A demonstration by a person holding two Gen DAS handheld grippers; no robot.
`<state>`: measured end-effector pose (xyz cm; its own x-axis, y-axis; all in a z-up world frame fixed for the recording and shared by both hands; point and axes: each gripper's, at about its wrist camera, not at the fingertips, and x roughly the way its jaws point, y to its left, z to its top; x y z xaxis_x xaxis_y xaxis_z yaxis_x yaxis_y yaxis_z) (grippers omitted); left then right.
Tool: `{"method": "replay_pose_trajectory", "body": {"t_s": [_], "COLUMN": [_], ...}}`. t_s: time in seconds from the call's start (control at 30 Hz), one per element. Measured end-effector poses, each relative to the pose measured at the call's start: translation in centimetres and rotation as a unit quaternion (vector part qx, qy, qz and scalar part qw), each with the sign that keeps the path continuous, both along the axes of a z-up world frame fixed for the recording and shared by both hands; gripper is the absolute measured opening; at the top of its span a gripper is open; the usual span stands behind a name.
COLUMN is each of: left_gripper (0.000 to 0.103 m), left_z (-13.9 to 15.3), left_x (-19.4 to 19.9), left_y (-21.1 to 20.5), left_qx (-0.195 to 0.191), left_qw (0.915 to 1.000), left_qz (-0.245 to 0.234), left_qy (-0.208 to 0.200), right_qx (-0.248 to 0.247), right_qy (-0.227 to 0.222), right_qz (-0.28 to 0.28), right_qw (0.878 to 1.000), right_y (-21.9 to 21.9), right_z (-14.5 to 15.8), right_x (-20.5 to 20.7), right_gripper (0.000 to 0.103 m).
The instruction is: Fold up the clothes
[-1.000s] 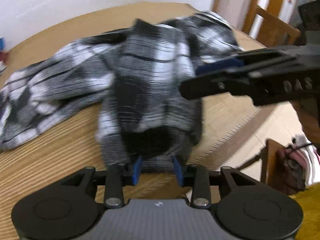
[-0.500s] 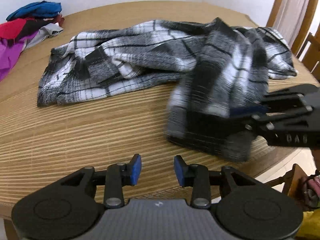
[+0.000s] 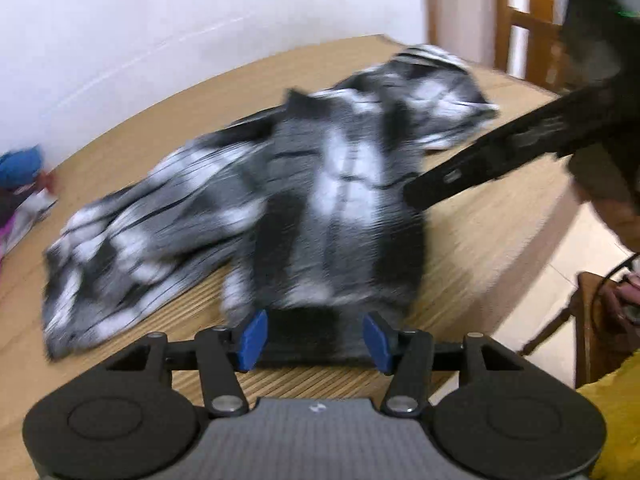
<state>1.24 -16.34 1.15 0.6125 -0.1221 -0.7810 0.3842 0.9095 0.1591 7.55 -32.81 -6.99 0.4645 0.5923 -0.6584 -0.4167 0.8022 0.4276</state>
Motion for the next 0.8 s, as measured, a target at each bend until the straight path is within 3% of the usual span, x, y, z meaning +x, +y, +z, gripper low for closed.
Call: {"method": "replay_pose_trajectory", "body": {"t_s": [0.13, 0.2, 0.23, 0.27, 0.3, 0.33, 0.37, 0.43, 0.47, 0.53, 0.63, 0.7, 0.77, 0.8], "left_gripper": [0.060, 0.062, 0.062, 0.064, 0.067, 0.068, 0.067, 0.035, 0.014, 0.012, 0.011, 0.011, 0.012, 0.012], "left_z": [-1.6, -2.8, -3.5, -4.0, -4.2, -4.3, -4.2, -4.0, -3.8, -3.1, 0.4, 3.5, 6.4, 8.1], "left_x": [0.2, 0.4, 0.7, 0.9, 1.1, 1.2, 1.4, 1.8, 2.0, 2.3, 2.7, 3.2, 4.0, 4.3], "left_y": [-3.3, -4.4, -4.9, -5.3, -5.5, -5.6, -5.6, -5.6, -5.5, -5.1, -4.1, -3.5, -3.4, -3.5], "left_qx": [0.036, 0.056, 0.067, 0.077, 0.077, 0.075, 0.073, 0.069, 0.068, 0.059, -0.001, -0.054, -0.098, -0.114], "left_qw": [0.9968, 0.9944, 0.9933, 0.9924, 0.9921, 0.9923, 0.9925, 0.9927, 0.9926, 0.9928, 0.9934, 0.9915, 0.9876, 0.9853], "left_qz": [-0.071, -0.090, -0.094, -0.096, -0.098, -0.099, -0.099, -0.098, -0.099, -0.101, -0.105, -0.106, -0.110, -0.116], "left_qy": [-0.006, -0.004, 0.000, 0.001, -0.003, -0.003, -0.001, 0.006, 0.013, 0.026, 0.045, 0.054, 0.056, 0.052], "right_qx": [0.016, 0.020, 0.023, 0.026, 0.030, 0.047, 0.067, 0.108, 0.128, 0.131, 0.083, 0.037, 0.030, 0.028], "right_qy": [0.077, 0.082, 0.081, 0.082, 0.086, 0.088, 0.089, 0.091, 0.090, 0.076, 0.038, 0.002, -0.030, -0.045], "right_qz": [-0.030, -0.035, -0.033, -0.028, -0.023, -0.023, -0.025, -0.028, -0.027, -0.016, 0.020, 0.019, -0.024, -0.046], "right_qw": [0.996, 0.996, 0.996, 0.996, 0.996, 0.995, 0.993, 0.990, 0.987, 0.988, 0.996, 0.999, 0.999, 0.998], "right_y": [-0.2, 0.3, 0.6, 1.2, 1.6, 1.4, 1.1, 0.6, 0.2, -0.2, -0.6, -2.1, -4.9, -6.4], "right_z": [-2.6, -3.1, -3.3, -3.5, -3.6, -3.3, -3.0, -2.3, -1.8, -0.6, 1.1, 2.3, 3.4, 3.9], "right_x": [1.4, 1.6, 1.5, 1.7, 1.7, 1.6, 1.6, 1.5, 1.5, 1.3, 1.0, 0.9, 1.7, 2.2], "right_gripper": [0.079, 0.071, 0.054, 0.025, 0.012, 0.008, 0.008, 0.008, 0.008, 0.008, 0.012, 0.020, 0.040, 0.042]}}
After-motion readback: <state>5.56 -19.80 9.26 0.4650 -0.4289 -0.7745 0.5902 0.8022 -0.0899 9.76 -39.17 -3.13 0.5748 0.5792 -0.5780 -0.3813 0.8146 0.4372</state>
